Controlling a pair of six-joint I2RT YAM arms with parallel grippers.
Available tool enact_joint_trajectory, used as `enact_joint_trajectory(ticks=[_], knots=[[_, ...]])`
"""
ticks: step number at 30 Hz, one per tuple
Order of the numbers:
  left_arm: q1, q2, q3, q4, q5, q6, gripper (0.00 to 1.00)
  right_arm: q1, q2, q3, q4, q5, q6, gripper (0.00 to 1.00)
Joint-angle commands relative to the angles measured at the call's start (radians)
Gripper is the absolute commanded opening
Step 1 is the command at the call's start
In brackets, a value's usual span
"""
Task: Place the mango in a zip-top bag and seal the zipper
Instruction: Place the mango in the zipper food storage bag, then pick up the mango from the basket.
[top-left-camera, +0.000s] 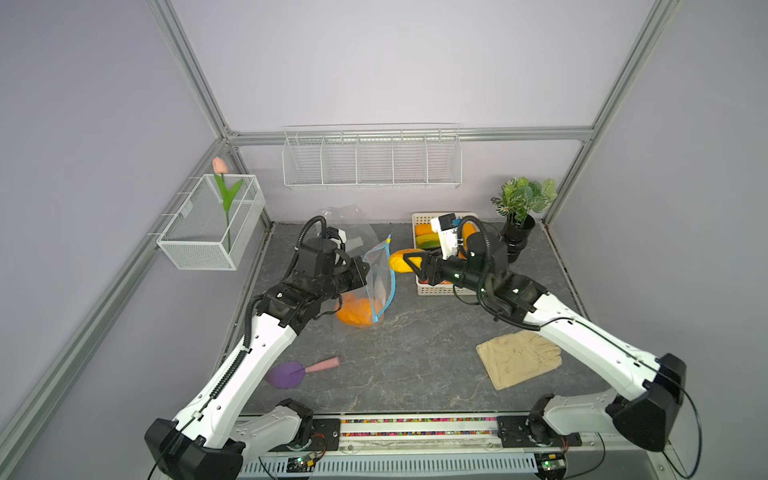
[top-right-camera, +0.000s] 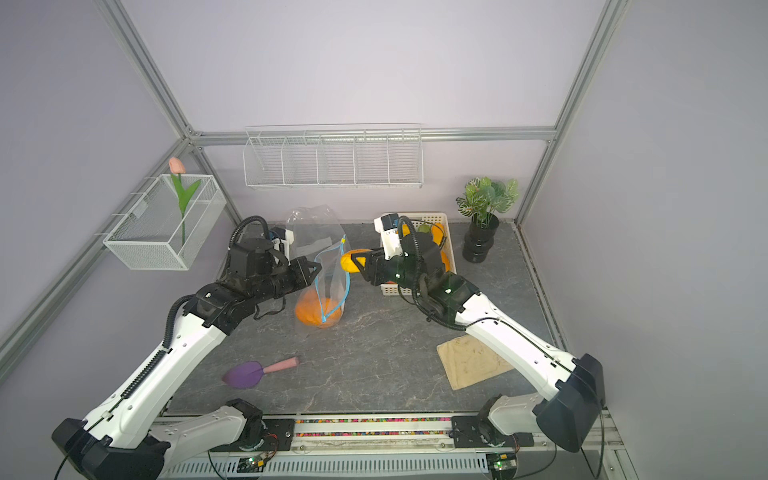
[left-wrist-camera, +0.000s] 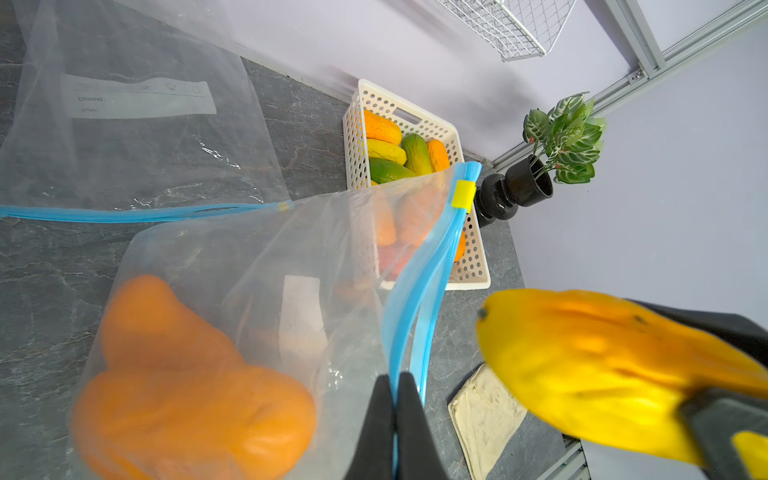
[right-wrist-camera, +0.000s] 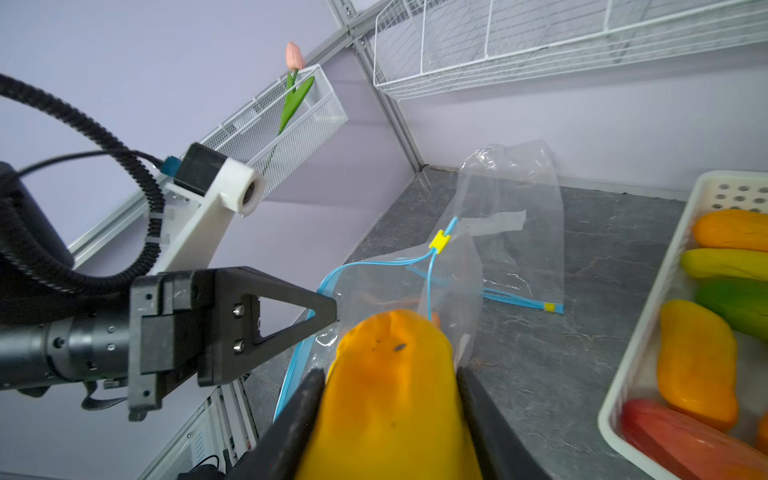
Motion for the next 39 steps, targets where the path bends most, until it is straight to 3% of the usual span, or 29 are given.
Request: enact_joint_trajectory(ticks=[1, 5, 9, 13, 17, 24, 29, 33, 37, 39], knots=[[0.005, -0.005, -0.003, 0.013, 0.005, -0.024, 0.0, 0.023, 0.083, 0.02, 0.071, 0.009, 0.031, 0.37], [0.005, -0.007, 0.003, 0.036, 0.03, -0.035, 0.0, 0.028, 0.186, 0.071, 0.056, 0.003, 0.045, 0.45], [0.005, -0.002, 0.001, 0.027, 0.023, -0.029, 0.0, 0.038, 0.25, 0.142, -0.019, -0.009, 0.013, 0.92], [0.005, -0.004, -0.013, 0.032, 0.02, -0.023, 0.0, 0.036, 0.206, 0.159, -0.089, 0.032, -0.02, 1.0], [0.006, 0.004, -0.007, 0.026, 0.014, -0.008, 0.0, 0.013, 0.076, 0.126, -0.141, 0.092, -0.033, 0.92], [0.008, 0.015, 0.03, 0.029, 0.008, -0.005, 0.0, -0.158, -0.065, 0.007, -0.319, 0.193, 0.002, 0.94], [0.008, 0.002, 0.098, 0.015, -0.002, -0.016, 0.0, -0.21, 0.119, 0.092, -0.606, 0.284, -0.046, 0.95], [0.026, 0.037, 0.162, -0.105, -0.138, -0.011, 0.0, -0.22, 0.246, 0.12, -0.618, 0.28, -0.059, 0.95], [0.035, 0.032, 0.227, -0.09, -0.029, -0.052, 0.0, -0.232, 0.361, 0.18, -0.633, 0.285, -0.073, 0.96], [0.035, 0.006, 0.23, -0.067, -0.044, -0.054, 0.0, -0.244, 0.388, 0.189, -0.622, 0.276, -0.073, 0.96]])
